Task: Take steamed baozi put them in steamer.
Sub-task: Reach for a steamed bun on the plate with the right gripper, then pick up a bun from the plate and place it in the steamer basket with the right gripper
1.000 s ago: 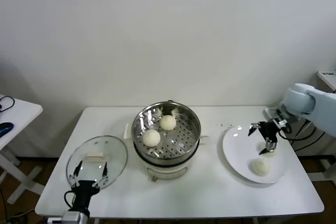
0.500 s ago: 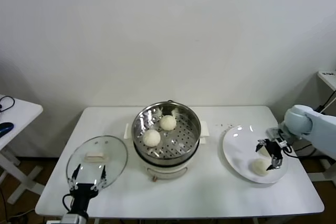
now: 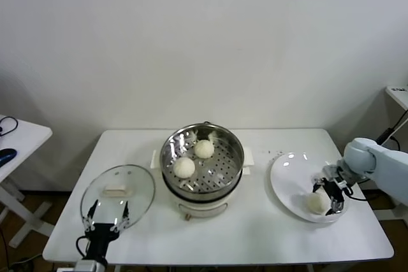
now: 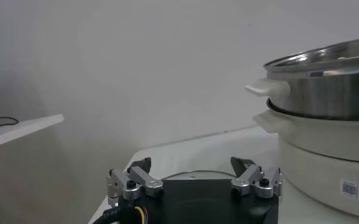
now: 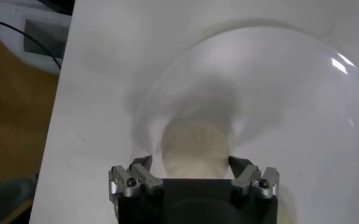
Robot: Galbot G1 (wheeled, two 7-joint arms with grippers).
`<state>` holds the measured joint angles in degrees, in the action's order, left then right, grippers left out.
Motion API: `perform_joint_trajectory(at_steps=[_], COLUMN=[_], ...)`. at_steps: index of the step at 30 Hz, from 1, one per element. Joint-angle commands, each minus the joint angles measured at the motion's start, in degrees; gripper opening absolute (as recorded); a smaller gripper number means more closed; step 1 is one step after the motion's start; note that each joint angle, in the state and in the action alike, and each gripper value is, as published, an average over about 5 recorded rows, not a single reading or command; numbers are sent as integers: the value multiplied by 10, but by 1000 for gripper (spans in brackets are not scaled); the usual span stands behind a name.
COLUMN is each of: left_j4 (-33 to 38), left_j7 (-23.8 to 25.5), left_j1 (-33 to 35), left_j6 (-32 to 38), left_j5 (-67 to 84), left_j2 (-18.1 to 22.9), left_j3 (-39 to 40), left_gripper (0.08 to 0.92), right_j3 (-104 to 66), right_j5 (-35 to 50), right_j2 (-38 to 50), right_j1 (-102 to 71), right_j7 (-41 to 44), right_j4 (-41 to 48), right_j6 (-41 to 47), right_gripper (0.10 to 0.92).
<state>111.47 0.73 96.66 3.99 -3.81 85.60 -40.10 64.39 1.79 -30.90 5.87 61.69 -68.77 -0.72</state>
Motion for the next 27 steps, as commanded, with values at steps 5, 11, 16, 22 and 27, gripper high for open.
perform_joint_trajectory(at_steps=[5,11,16,22,27], left_j4=[0,0,-1,0,1], left_j7=[0,0,0,0,0], left_j1=[2,0,-1,-1,-3], left_j6=[0,0,-1,-1,-2], left_j5=[-1,-1,-1,0,0], left_j2=[0,0,1,0,0], left_j3=[0,-1,0,-1,0], left_gripper=[823,823,823,823,823], right_j3=[-14,-14,-14,-3,52], right_j5=[-6,-3,1,13,49], right_j2=[-11,-13,-12,-9,-12], right_j1=[-15,-14,-12,15,115], right_j7=[0,0,0,1,10], right_j4=[14,15,13,4,-22], right_j6=[-1,-1,-1,-4,-14], right_gripper=[823,761,733,708,697])
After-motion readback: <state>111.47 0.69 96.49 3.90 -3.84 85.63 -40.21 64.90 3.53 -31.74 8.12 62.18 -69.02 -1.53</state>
